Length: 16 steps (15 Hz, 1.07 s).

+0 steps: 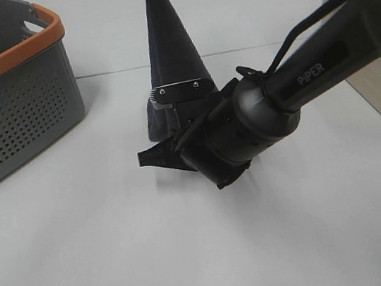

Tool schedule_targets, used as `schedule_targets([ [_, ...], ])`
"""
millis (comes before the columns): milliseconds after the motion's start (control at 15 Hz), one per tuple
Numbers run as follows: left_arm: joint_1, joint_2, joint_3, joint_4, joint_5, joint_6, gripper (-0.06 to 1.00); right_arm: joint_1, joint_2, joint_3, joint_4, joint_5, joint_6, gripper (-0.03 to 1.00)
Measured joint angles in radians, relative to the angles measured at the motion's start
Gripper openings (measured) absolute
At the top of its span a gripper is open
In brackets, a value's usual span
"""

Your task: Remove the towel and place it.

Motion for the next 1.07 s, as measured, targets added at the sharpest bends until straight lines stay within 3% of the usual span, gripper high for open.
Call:
schedule_targets([
  [267, 0.102, -0.004, 0.000, -0.064, 0.029, 0.000, 0.00, -0.003, -0.161, 0.001, 0.042, 0.210, -0.223, 0.02],
  [467, 0.208, -0.038, 0.000, -0.154, 0.025, 0.003, 0.00, -0.060, -0.270, 0.001, 0.107, 0.548, -0.396, 0.02],
  [600, 0.264, -0.054, 0.000, -0.202, 0.025, 0.013, 0.00, -0.116, -0.302, 0.001, 0.076, 0.743, -0.380, 0.02],
  [667, 0.295, -0.062, 0.000, -0.239, 0.024, 0.029, 0.00, -0.162, -0.314, 0.001, -0.009, 0.887, -0.309, 0.02],
  [733, 0.329, -0.065, 0.000, -0.286, 0.023, 0.046, 0.00, -0.202, -0.322, 0.001, -0.164, 1.009, -0.189, 0.02],
  [933, 0.384, -0.067, 0.000, -0.457, 0.014, 0.111, 0.00, -0.235, -0.361, -0.015, -0.737, 1.196, 0.161, 0.02],
  [1000, 0.391, -0.067, 0.000, -0.536, -0.011, 0.129, 0.00, -0.240, -0.400, -0.070, -1.037, 1.324, 0.280, 0.02],
  [1067, 0.391, -0.067, 0.000, -0.552, -0.018, 0.131, 0.00, -0.242, -0.408, -0.090, -1.082, 1.353, 0.294, 0.02],
])
